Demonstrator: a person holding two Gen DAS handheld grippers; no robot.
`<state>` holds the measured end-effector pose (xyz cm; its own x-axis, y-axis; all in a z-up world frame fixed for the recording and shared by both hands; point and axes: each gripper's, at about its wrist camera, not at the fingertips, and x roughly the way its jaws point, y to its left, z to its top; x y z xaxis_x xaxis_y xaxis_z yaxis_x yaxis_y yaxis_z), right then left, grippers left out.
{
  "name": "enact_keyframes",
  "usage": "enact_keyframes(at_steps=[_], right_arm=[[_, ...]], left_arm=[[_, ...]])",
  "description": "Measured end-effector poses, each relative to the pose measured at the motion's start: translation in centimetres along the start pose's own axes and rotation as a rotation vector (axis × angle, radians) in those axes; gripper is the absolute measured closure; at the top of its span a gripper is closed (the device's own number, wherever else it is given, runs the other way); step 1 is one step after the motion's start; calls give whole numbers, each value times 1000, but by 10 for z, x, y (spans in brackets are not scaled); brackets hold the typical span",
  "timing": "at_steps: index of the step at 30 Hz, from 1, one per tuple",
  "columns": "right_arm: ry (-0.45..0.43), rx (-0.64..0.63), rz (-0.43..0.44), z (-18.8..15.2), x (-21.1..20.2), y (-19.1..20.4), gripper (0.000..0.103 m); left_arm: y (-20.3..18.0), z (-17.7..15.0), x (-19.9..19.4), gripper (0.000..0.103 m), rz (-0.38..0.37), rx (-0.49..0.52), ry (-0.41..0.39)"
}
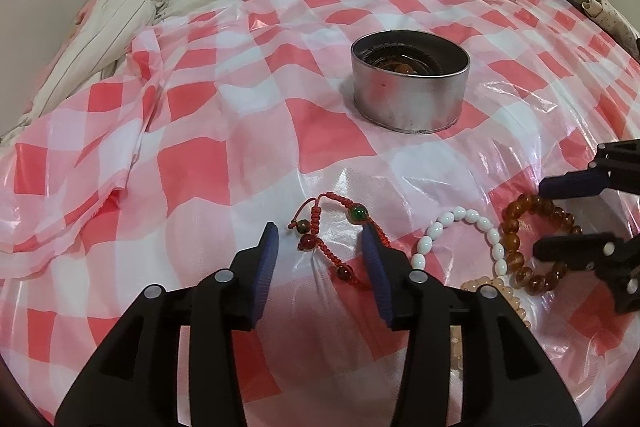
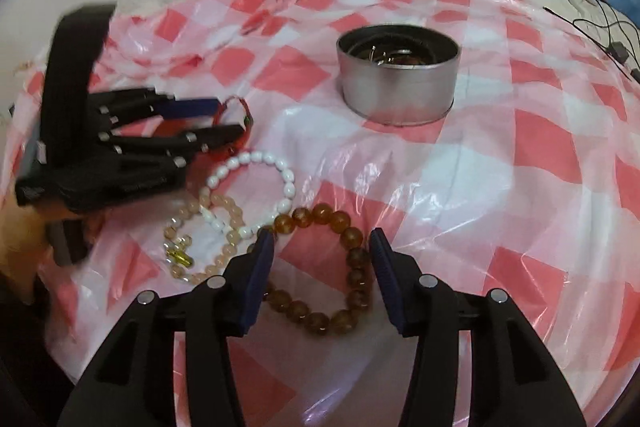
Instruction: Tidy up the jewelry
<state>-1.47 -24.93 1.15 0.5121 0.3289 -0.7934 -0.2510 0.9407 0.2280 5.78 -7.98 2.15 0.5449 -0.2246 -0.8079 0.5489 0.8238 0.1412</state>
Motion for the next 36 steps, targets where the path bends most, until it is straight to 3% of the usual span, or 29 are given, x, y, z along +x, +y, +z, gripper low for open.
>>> enact_keyframes(at_steps=[7, 8, 9, 10, 11, 13, 18, 19, 21, 24, 25, 27, 29, 32, 36], right_arm=[[28, -40, -91, -2, 10, 6, 57], [31, -40, -97, -3, 9, 5, 60], [31, -19, -83, -2, 8, 2, 77], [28, 7, -62, -1, 7, -3, 91], [18, 34, -27, -1, 4, -8, 91], [-9, 61, 11, 0, -2, -11, 91], [-5, 47, -22, 3, 0, -8, 88], [0, 51, -28, 2, 2, -8, 72], [5, 30, -42, 0, 4, -4, 62], [24, -16, -85, -2, 9, 2, 63], [29, -24, -91, -3, 9, 3, 69], [31, 9, -46, -3, 7, -2, 91], [8, 94, 66, -2, 1, -14, 91], [-57, 208, 238, 0, -12, -28, 91], [-130, 302, 370, -1, -24, -42, 91]], left_arm=[[1, -1, 1, 59, 1, -2, 4], [1, -1, 1, 66, -7, -1, 6], [1, 0, 1, 82, -20, 0, 6], [0, 0, 0, 89, -19, 2, 5], [1, 0, -3, 96, -26, 3, -3], [5, 2, -9, 96, -65, -25, -28], [13, 4, -18, 96, -85, -64, -57], [14, 4, -17, 96, -80, -67, -53], [14, 3, -13, 96, -77, -70, -32], [11, 0, -2, 91, -59, -54, 13], [9, -1, 0, 90, -52, -43, 20], [6, -1, 1, 90, -46, -29, 21], [5, -1, -2, 96, -65, -23, 13], [9, 1, -9, 96, -134, -65, -16], [10, 4, -19, 96, -197, -91, -60]])
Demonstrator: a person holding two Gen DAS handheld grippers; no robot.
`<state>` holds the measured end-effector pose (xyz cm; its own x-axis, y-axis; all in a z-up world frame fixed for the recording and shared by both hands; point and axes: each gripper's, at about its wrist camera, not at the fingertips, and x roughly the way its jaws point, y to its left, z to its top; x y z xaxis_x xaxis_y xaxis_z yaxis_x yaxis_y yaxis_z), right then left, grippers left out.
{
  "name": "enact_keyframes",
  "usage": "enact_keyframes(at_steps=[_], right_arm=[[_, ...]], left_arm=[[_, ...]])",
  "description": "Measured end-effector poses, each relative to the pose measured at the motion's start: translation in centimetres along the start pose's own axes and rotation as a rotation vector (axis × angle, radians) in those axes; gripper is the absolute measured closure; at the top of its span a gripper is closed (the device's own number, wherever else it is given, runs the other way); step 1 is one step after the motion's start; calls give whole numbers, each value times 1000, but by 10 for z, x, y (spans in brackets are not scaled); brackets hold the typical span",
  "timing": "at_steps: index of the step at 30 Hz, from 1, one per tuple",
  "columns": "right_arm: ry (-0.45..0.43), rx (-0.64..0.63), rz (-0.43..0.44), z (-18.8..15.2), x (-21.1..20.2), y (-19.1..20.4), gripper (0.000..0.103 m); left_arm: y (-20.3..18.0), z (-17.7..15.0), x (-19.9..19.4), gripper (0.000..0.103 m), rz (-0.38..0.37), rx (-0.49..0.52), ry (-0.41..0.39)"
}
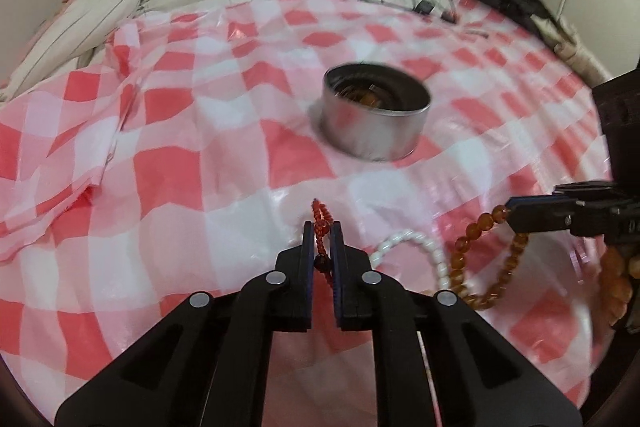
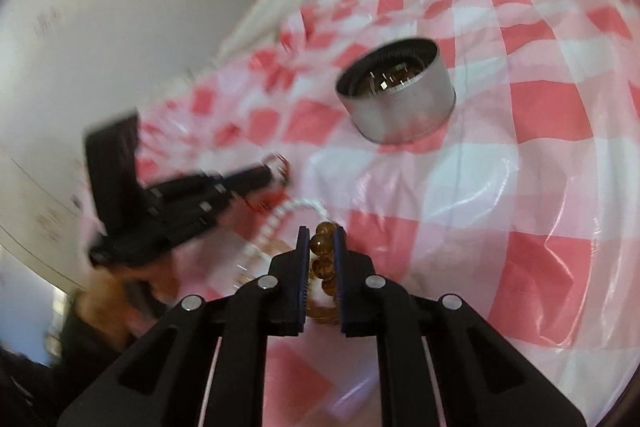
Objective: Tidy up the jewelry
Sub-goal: 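Carry both bracelets over the silver tin and open both grippers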
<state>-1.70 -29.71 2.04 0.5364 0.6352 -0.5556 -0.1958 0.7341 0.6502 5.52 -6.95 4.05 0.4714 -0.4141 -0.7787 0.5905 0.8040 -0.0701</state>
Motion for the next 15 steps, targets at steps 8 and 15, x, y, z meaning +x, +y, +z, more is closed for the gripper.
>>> enact_keyframes(at_steps=[8, 15], right_arm=[[-60, 15, 46, 5, -11, 2, 91], [-115, 24, 77, 14, -19, 2, 91]], left_arm=[[-7, 2, -5, 96, -25, 5, -24], [-26, 19, -14, 96, -42, 58, -90]])
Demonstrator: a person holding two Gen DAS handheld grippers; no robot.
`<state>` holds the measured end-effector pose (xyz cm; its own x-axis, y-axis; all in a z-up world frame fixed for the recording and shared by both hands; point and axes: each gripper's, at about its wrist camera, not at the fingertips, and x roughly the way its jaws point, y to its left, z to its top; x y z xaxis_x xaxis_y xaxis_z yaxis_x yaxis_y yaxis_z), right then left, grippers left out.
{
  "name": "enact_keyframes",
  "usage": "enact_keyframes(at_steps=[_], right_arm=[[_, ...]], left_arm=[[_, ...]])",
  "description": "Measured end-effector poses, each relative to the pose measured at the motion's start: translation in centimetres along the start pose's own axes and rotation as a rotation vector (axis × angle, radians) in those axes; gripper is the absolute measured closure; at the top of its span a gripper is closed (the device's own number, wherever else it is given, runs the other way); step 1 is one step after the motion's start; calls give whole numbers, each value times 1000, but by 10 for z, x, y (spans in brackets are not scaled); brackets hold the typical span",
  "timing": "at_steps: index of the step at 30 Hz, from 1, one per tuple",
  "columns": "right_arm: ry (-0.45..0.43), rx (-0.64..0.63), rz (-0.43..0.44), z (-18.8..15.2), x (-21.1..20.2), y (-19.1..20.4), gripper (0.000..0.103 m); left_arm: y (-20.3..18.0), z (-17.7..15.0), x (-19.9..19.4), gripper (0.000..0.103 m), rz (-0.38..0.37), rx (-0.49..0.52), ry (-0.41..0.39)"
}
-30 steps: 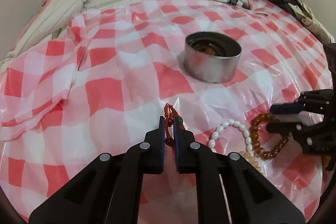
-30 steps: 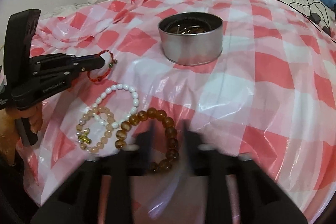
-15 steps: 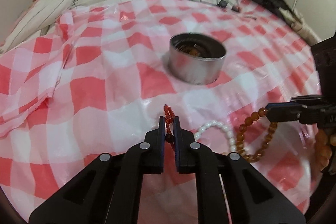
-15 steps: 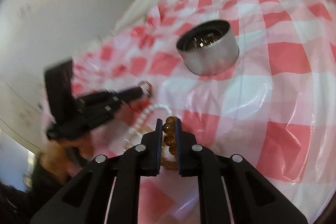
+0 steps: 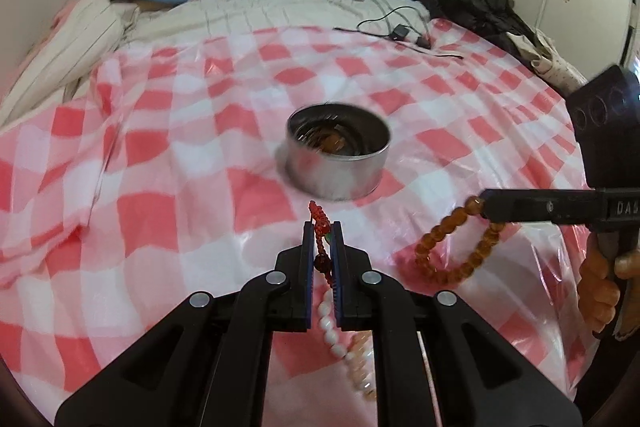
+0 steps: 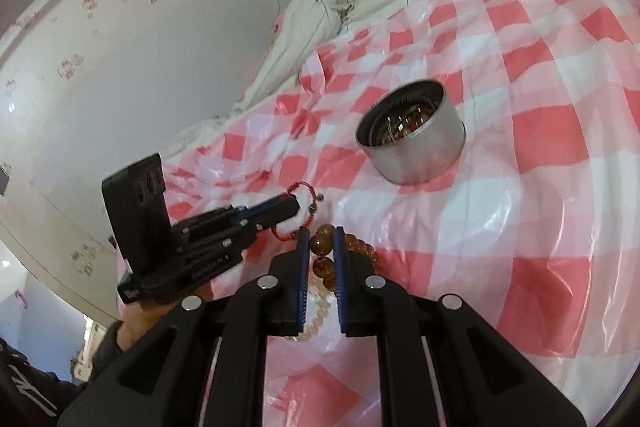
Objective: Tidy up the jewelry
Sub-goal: 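Carry both bracelets over the silver tin and open both grippers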
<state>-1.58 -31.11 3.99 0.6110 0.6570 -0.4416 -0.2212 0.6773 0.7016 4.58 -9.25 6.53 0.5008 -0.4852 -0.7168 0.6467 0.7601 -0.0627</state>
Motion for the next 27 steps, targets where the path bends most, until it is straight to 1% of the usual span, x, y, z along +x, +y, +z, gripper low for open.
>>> enact_keyframes(at_steps=[2, 7, 10, 18, 20, 27], right_arm=[[-30, -16, 9, 8, -7, 4, 91], [-99, -13, 49, 20, -24, 9, 91], [-109, -7, 66, 27, -27, 10, 91], [-153, 8, 97, 48, -35, 4, 91], [-160, 16, 103, 51, -34, 1, 91], [-167, 10, 104, 69, -27, -2, 91]], left_arm=[[-6, 8, 1, 96, -1, 21, -14], [-16, 22, -5, 96, -38, 40, -76], [-18, 26, -6, 96, -61, 34, -95], [-15, 40, -6, 96, -87, 14, -132], [-12, 43, -4, 96, -102, -6, -133], [-5, 61, 9, 96, -134, -30, -146]])
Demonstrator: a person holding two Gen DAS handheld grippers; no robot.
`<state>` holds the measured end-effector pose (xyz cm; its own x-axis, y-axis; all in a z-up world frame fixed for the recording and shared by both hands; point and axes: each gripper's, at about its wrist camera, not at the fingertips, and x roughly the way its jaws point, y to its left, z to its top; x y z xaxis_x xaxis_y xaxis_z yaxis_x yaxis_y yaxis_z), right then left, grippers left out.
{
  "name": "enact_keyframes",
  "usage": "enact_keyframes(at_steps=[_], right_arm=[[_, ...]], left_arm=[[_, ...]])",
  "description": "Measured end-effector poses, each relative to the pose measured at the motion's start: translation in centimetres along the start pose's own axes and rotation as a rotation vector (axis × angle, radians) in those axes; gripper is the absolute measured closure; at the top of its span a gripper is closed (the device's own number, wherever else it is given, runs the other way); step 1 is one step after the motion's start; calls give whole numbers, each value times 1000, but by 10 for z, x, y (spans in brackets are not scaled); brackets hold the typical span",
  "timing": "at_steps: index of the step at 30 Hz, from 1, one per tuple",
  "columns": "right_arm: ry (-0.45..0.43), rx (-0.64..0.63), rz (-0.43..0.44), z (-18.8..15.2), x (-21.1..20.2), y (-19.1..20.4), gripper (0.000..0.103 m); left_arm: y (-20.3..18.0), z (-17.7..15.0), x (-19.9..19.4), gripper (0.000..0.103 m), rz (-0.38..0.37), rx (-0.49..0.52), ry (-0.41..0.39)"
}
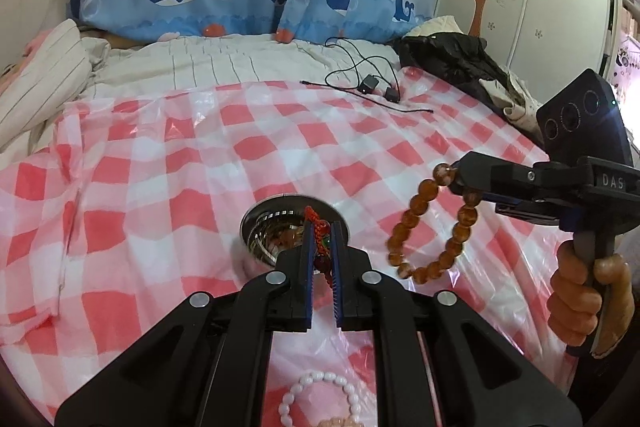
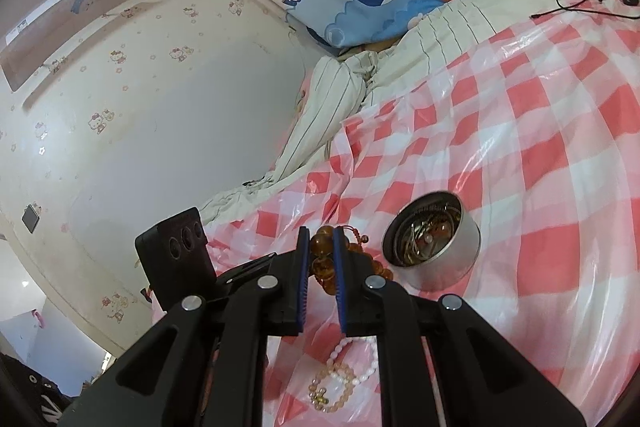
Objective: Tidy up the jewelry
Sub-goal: 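Carry both bracelets over the silver tin and open both grippers, then move both grippers back to the white pearl and peach bead bracelets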
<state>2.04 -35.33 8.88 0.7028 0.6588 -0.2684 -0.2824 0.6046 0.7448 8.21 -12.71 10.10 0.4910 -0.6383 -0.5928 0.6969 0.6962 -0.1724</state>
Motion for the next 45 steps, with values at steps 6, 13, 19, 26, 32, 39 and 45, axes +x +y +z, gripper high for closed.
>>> enact_keyframes(at_steps=[6, 13, 19, 26, 32, 39, 45], right_arm=[[-3, -4, -6, 11, 7, -4, 91], [-5, -7, -16, 18, 13, -7, 91], [-4, -25, -37, 27, 22, -8, 91], [91, 11, -151, 30, 62, -32, 74], [55, 31, -178, 34, 44, -38, 74], [63, 119, -206, 27, 37, -59, 69], [63, 182, -151, 22, 50, -76, 63]], left_arm=[[5, 5, 7, 96, -10, -19, -5], [7, 8, 12, 96, -15, -21, -7], [8, 14, 24, 96, -30, -31, -9], [28, 5, 58, 60, 36, -90, 99], [38, 3, 39, 52, 62, -123, 75], [39, -15, 9, 48, 79, -135, 76], [32, -28, -3, 40, 78, -138, 74]])
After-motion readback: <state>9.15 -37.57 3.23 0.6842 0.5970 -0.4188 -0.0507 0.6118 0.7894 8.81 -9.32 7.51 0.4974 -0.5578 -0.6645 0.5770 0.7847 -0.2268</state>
